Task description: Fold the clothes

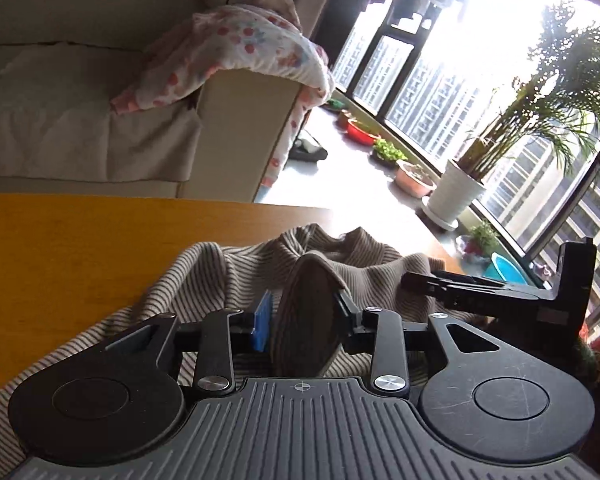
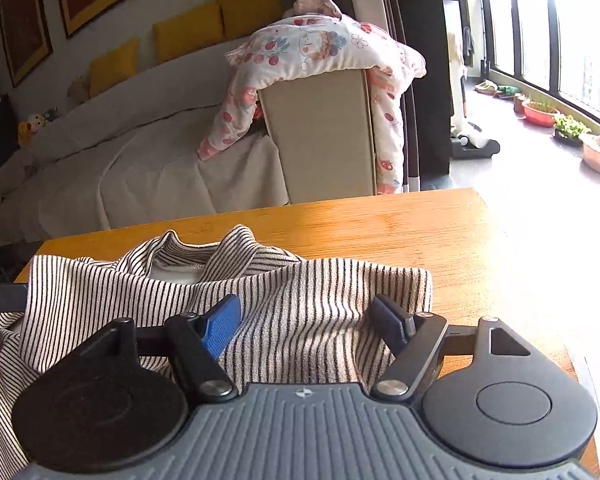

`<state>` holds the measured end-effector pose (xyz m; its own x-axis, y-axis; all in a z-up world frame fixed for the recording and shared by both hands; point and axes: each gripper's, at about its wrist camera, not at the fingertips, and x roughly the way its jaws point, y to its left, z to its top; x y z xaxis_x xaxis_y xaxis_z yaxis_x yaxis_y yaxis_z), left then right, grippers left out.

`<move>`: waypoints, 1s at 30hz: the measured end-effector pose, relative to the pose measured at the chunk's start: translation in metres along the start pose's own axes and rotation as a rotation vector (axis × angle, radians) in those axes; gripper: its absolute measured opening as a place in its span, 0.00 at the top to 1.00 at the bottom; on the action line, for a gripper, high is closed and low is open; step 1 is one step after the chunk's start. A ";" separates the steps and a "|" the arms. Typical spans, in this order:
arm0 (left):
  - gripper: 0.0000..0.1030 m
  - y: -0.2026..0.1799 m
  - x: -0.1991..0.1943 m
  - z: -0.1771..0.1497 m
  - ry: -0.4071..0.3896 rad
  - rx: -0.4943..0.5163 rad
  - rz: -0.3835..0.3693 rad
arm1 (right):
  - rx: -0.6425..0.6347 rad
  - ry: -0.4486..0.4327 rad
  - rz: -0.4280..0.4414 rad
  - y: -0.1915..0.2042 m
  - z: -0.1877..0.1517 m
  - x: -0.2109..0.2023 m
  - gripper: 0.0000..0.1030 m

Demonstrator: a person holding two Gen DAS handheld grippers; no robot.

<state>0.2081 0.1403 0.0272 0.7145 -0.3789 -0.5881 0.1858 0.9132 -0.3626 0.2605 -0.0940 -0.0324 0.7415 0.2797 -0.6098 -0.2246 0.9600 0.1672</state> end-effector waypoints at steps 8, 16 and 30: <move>0.48 -0.004 0.024 -0.009 -0.001 -0.034 0.051 | -0.135 -0.047 -0.067 0.022 -0.032 -0.055 0.28; 0.33 0.008 -0.035 -0.008 -0.166 -0.113 0.017 | -0.212 -0.085 -0.083 0.028 -0.045 -0.075 0.28; 0.48 0.022 0.049 -0.002 0.038 -0.175 -0.096 | -0.266 0.075 0.093 0.056 -0.060 -0.056 0.00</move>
<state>0.2456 0.1415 -0.0109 0.6726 -0.4718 -0.5701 0.1301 0.8338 -0.5365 0.1684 -0.0563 -0.0355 0.6634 0.3555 -0.6584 -0.4548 0.8903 0.0225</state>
